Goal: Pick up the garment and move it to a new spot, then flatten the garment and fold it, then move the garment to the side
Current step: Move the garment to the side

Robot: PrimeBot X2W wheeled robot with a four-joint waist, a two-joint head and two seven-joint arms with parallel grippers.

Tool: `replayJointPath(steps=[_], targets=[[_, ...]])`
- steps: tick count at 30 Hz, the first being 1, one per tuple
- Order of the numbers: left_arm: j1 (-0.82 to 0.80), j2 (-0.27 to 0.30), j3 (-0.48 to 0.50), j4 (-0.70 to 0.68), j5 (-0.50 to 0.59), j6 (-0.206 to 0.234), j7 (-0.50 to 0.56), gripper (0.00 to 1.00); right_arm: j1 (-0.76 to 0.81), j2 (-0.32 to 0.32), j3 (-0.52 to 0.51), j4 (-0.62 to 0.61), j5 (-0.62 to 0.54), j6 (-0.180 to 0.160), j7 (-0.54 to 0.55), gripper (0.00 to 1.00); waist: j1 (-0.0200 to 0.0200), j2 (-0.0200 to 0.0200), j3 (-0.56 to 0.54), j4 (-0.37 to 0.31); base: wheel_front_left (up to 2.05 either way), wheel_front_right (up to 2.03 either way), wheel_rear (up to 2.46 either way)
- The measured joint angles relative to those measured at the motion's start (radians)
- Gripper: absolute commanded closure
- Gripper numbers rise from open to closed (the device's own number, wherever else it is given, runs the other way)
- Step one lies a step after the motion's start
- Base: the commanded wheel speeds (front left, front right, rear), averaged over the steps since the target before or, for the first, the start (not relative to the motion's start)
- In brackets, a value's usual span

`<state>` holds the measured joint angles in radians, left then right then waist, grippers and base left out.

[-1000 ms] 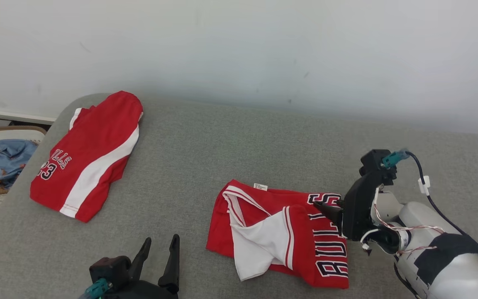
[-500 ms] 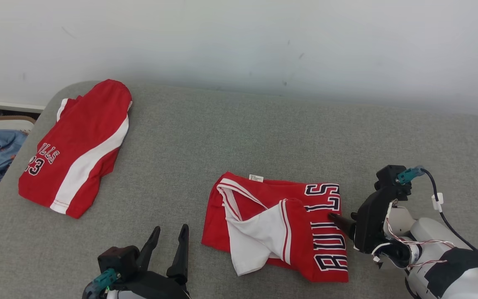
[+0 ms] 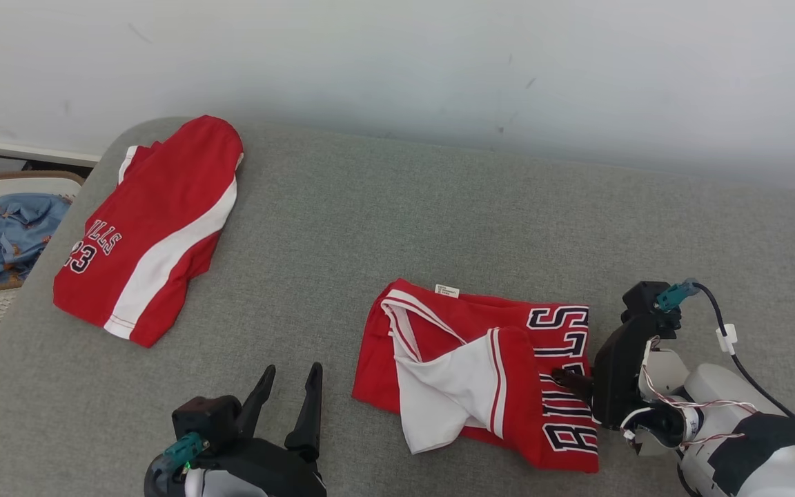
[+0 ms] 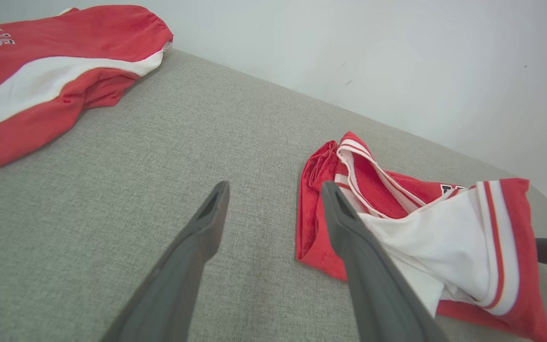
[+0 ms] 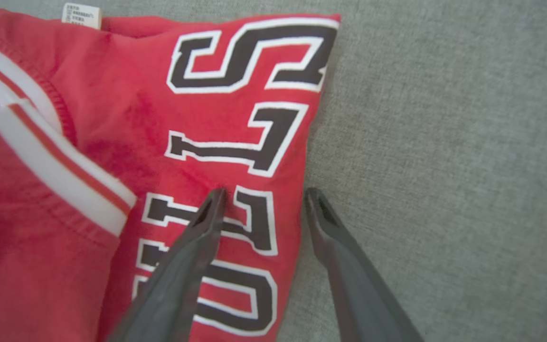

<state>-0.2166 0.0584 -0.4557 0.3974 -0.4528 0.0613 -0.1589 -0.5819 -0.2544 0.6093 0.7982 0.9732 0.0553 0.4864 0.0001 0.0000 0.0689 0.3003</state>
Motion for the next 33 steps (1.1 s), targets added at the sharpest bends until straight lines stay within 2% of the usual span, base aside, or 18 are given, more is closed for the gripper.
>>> replayJointPath(steps=[1,12,20,33], targets=[[0.0,0.0,0.0,0.002,-0.001,0.0,0.0,0.0,-0.001,0.0,0.001,0.0,0.0,0.002,0.007,1.0,0.0,0.0,0.0,0.002,0.0,0.0,0.0],[0.0,-0.001,0.017,0.023,-0.013,0.001,-0.01,0.0,-0.014,0.0,-0.018,0.005,0.002,0.009,0.004,1.0,-0.0001,0.0,-0.009,-0.008,0.0,0.0,0.0],[0.004,0.002,0.023,0.03,-0.014,0.002,-0.019,0.0,-0.054,-0.07,-0.063,0.003,0.004,0.015,-0.038,1.0,-0.0001,0.0,-0.022,-0.053,0.0,0.0,0.0],[0.01,0.003,0.02,0.044,-0.014,0.002,-0.026,0.0,-0.062,-0.137,-0.091,-0.038,0.012,0.029,-0.056,1.0,-0.0001,0.0,-0.049,-0.137,0.0,0.0,0.0]])
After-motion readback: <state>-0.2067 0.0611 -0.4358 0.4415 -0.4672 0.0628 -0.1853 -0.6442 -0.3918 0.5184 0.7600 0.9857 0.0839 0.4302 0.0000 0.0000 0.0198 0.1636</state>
